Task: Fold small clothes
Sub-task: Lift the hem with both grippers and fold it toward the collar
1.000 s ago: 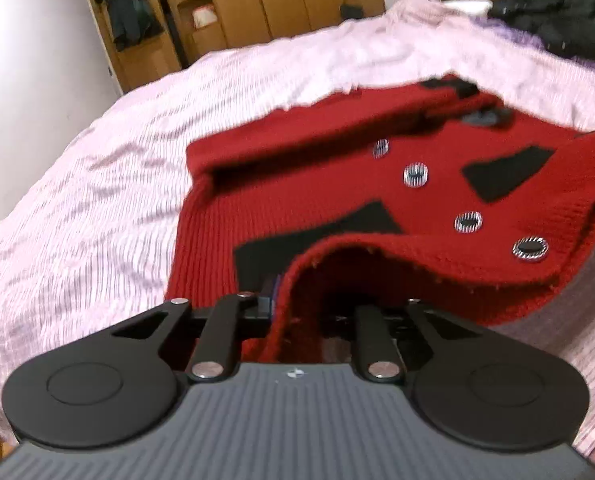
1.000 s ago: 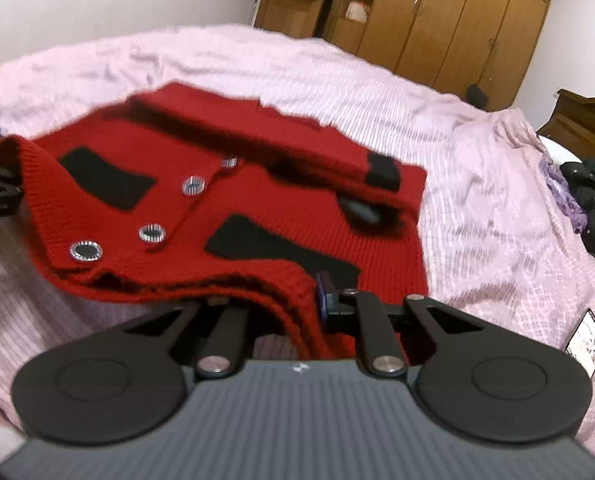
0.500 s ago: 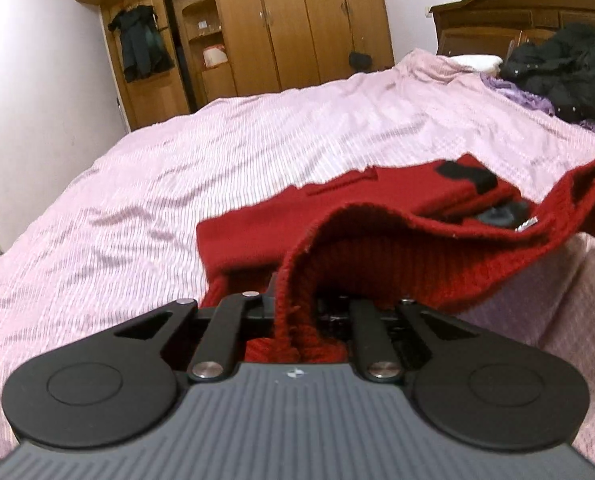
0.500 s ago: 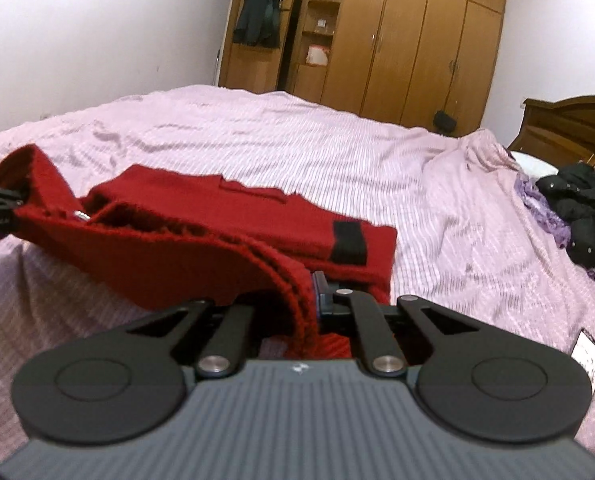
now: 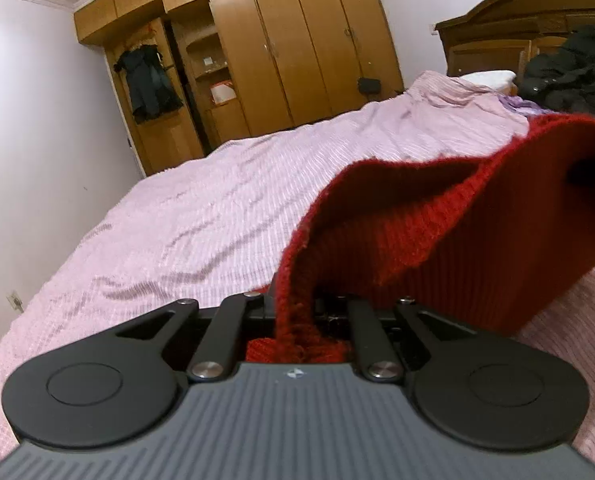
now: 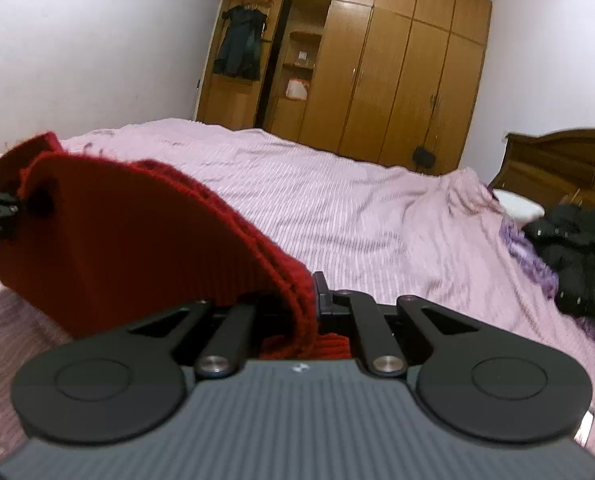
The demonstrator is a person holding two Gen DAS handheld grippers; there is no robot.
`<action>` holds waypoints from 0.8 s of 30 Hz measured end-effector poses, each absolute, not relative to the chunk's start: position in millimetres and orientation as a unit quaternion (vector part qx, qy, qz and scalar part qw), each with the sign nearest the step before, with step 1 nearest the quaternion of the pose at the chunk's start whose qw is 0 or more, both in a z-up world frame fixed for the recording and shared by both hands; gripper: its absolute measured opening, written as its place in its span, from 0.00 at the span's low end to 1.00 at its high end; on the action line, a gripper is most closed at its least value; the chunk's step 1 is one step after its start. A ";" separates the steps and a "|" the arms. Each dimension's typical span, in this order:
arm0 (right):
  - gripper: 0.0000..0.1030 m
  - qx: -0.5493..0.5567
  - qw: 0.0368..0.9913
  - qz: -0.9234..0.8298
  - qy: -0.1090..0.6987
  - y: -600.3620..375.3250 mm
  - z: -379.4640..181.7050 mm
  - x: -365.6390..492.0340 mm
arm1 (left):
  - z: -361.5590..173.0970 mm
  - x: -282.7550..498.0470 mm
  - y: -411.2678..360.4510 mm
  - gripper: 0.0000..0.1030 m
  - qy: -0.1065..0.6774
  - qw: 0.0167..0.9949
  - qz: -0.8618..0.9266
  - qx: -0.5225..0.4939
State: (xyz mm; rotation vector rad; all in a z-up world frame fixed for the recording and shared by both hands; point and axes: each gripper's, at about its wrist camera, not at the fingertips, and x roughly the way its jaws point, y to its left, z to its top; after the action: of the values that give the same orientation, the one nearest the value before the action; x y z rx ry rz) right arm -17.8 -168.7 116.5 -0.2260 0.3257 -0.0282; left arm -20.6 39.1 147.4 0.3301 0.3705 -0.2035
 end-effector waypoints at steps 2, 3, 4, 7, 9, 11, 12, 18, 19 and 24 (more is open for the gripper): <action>0.09 -0.120 0.980 -0.017 0.156 -169.3 119.7 -7.2 | 151.5 -4.5 39.0 0.11 0.183 0.965 -0.093 0.162; 0.09 -0.124 0.980 -0.020 0.154 -169.4 120.7 -1.5 | 153.4 3.7 39.7 0.11 0.185 0.965 -0.089 0.163; 0.09 -0.127 0.980 -0.022 0.152 -169.8 120.9 4.0 | 154.9 12.4 39.7 0.11 0.186 0.965 -0.087 0.163; 0.09 -0.136 0.979 -0.029 0.150 -170.0 120.0 22.4 | 158.5 36.7 37.7 0.11 0.190 0.964 -0.086 0.164; 0.09 -0.142 0.978 -0.035 0.148 -168.9 117.1 34.1 | 157.6 53.3 33.1 0.11 0.194 0.963 -0.085 0.168; 0.09 -0.151 0.976 -0.040 0.148 -167.3 113.2 45.0 | 153.4 71.2 28.9 0.11 0.199 0.961 -0.082 0.171; 0.09 -0.155 0.975 -0.042 0.151 -167.2 110.2 52.0 | 150.8 79.8 27.6 0.11 0.202 0.961 -0.082 0.171; 0.09 -0.150 0.971 -0.053 0.181 -170.9 88.4 87.4 | 121.9 130.1 19.7 0.11 0.225 0.955 -0.085 0.176; 0.09 -0.148 0.970 -0.055 0.186 -171.3 83.6 91.4 | 116.4 138.8 17.3 0.11 0.228 0.953 -0.087 0.180; 0.09 -0.144 0.963 -0.056 0.222 -173.1 55.3 117.7 | 83.1 172.1 16.6 0.12 0.259 0.944 -0.090 0.183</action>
State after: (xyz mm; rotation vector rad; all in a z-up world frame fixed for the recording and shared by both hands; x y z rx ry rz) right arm 117.7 -173.1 55.3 -0.2924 0.4501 -0.1130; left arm 172.1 16.6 83.1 0.3739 0.5286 -0.1841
